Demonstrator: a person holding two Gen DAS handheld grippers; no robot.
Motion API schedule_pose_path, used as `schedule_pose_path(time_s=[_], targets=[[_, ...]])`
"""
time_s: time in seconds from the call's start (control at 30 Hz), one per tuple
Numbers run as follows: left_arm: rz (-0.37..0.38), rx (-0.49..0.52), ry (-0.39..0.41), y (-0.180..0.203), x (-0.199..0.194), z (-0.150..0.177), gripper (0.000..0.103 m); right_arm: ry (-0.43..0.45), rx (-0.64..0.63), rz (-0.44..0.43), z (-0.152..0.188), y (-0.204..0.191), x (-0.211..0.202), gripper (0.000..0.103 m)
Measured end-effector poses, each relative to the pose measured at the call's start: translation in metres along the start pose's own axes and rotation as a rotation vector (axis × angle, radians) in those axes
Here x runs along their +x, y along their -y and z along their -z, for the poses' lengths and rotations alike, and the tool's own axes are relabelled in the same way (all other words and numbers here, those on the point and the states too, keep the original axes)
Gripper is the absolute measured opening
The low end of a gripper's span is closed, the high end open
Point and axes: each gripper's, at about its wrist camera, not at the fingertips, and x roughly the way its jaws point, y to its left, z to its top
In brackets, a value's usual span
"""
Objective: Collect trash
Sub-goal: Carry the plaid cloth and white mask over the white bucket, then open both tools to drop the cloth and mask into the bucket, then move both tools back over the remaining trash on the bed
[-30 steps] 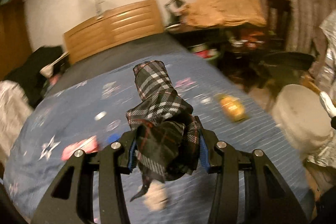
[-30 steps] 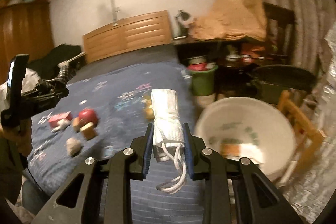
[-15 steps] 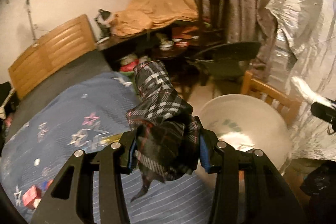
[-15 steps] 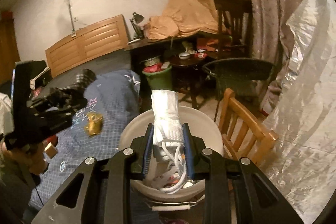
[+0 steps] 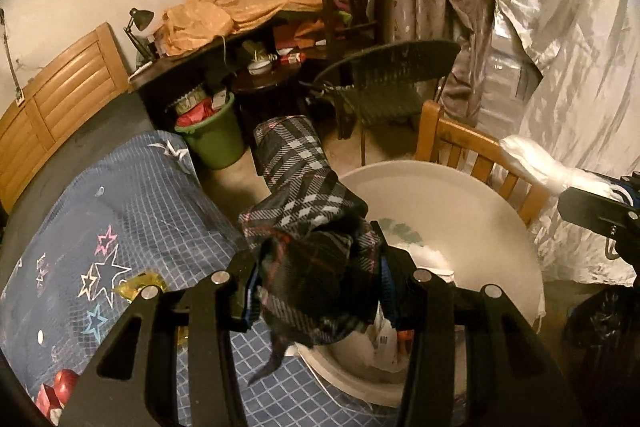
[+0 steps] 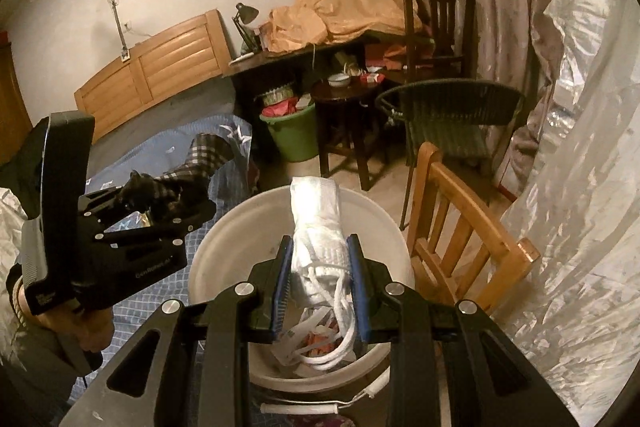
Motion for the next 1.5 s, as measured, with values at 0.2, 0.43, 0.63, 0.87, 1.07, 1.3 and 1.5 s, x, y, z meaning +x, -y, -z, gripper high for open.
schedule_pose_path(time_s=[0.2,0.43,0.63,0.87,1.07,1.3,1.5], targets=[[0.007,-0.004,-0.023,-0.001,0.009,0.002,0.044,-0.023,0.010,-0.003,0.004,0.002,0.015,0.028],[0.047,-0.009,-0.047,0.001,0.016,0.004,0.044,-0.027,0.014,-0.004,0.006,0.001,0.019,0.028],[0.134,-0.054,-0.053,-0.006,0.029,0.004,0.057,-0.046,0.010,-0.008,0.003,-0.001,0.039,0.031],[0.125,-0.096,-0.025,-0.015,0.026,0.000,0.082,-0.031,0.032,0.027,0.004,0.008,0.047,0.059],[0.116,-0.097,-0.023,-0.014,0.023,0.004,0.082,-0.029,0.030,0.030,0.008,0.010,0.043,0.059],[0.019,-0.131,0.043,-0.025,-0.006,0.018,0.086,0.078,-0.016,0.043,0.013,-0.010,0.021,0.059],[-0.156,-0.233,0.165,-0.066,-0.058,0.054,0.091,0.305,-0.110,0.061,0.034,-0.060,-0.017,0.070]])
